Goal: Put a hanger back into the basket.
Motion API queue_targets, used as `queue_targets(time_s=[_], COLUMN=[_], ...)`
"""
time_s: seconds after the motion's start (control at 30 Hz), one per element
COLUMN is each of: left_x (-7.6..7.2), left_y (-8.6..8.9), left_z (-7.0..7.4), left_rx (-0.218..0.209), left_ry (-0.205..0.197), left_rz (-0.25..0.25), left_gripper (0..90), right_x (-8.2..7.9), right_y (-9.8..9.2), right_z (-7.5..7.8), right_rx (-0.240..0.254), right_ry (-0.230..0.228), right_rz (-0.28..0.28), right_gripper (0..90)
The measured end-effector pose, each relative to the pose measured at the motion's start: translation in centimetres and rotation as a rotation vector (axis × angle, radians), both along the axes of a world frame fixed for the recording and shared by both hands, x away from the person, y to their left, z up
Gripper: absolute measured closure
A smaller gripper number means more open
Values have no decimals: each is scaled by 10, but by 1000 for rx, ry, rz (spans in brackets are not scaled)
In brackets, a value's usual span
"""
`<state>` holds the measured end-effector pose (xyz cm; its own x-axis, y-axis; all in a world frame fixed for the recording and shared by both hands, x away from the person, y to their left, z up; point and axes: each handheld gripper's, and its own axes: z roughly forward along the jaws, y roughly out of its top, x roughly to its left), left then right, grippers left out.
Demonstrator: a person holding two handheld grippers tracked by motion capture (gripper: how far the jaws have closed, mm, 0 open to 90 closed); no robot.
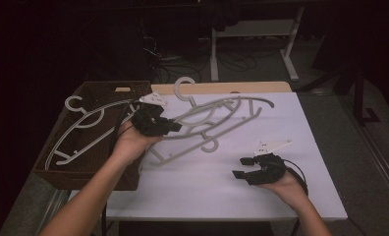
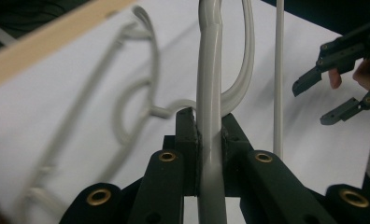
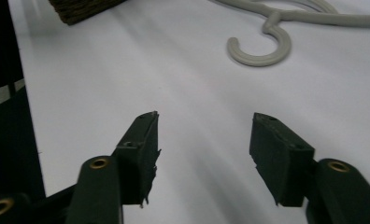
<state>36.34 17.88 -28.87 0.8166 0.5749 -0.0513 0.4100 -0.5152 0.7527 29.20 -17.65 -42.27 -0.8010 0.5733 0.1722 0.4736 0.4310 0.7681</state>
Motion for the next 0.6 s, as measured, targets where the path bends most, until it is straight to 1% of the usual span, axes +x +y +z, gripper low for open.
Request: queue_targets(time_s=[0.1,0.17,0.3,0.37,0.43,0.53,0.6], left_x=[4,6,10,12,13,13,13], left_y=[17,32,66,85,105,133,150], left_z=[18,28,43,49,53,56,57], left_rx=[5,11,33,44,46,52,69], left_ry=[-29,-46,-80,-94,-102,-110,-123], left_rz=[30,54,111,146,183,236,270], left_gripper=[820,820,820,820,820,820,820], right_x=[2,2,3,3,4,4,4], right_y=[-2,-3,-4,-4,-4,-4,-4], right_z=[0,-1,-2,-2,-3,-4,-5], right_rx=[-1,-3,-10,-9,-8,-20,-22], right_ry=[-9,-13,-25,-26,-30,-28,-28], right_rz=[-19,-29,-46,-53,-57,-62,-64], right_gripper=[324,286,254,246,240,235,232])
